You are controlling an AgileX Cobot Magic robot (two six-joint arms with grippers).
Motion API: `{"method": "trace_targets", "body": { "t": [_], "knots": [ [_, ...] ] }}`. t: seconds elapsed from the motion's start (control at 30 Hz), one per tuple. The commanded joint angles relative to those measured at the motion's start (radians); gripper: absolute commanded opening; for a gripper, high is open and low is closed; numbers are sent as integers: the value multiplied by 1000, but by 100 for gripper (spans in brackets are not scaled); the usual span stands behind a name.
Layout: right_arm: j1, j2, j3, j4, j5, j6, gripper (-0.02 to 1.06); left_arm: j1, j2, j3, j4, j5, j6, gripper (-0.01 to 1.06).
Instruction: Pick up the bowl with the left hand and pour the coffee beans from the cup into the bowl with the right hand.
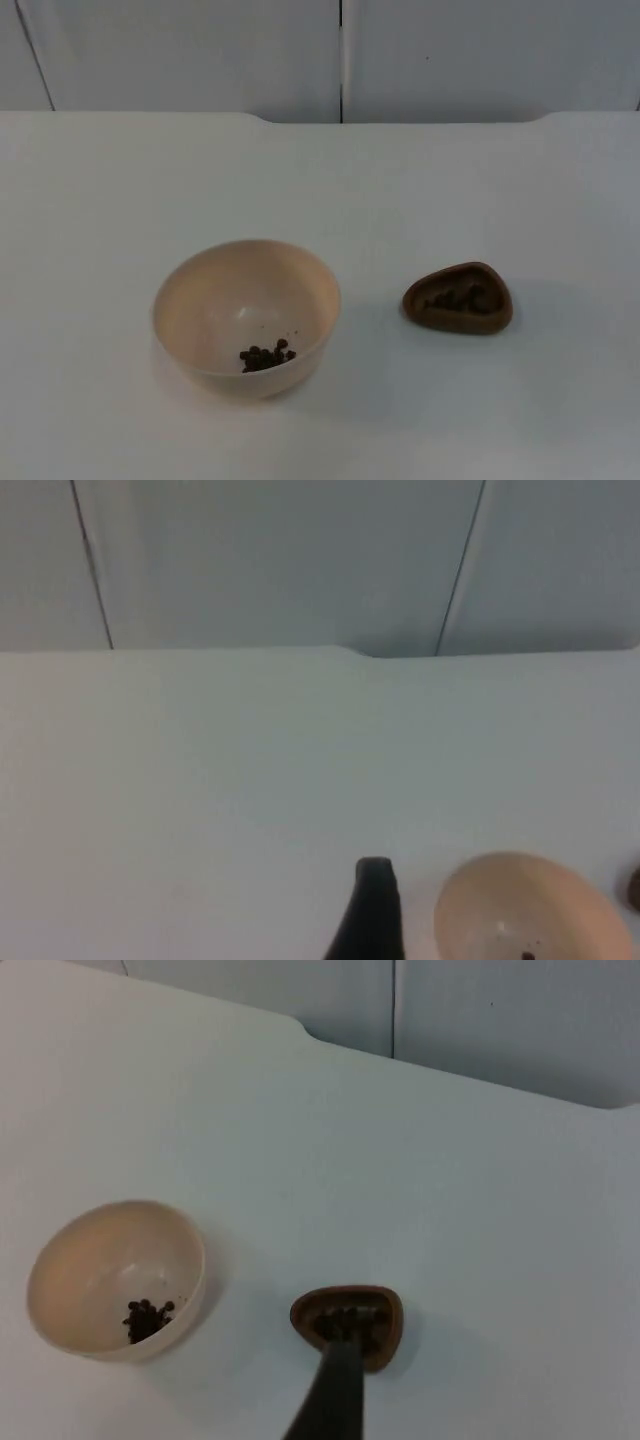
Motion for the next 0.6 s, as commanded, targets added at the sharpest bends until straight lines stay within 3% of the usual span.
{"method": "trace_targets", "body": {
  "t": [0.0,0.2,0.4,0.57],
  "knots": [
    [-1,-48,35,0,-19,-8,74,-5,-29,20,-11,17,6,69],
    [-1,-195,123,0,-21,-19,74,-5,-112,20,-34,87,45,69],
    [-1,-377,213,7,-21,-27,74,-5,-228,21,-187,116,249,69],
    [-1,-490,269,13,-13,-27,74,-5,-297,29,-247,138,322,69]
  ]
}}
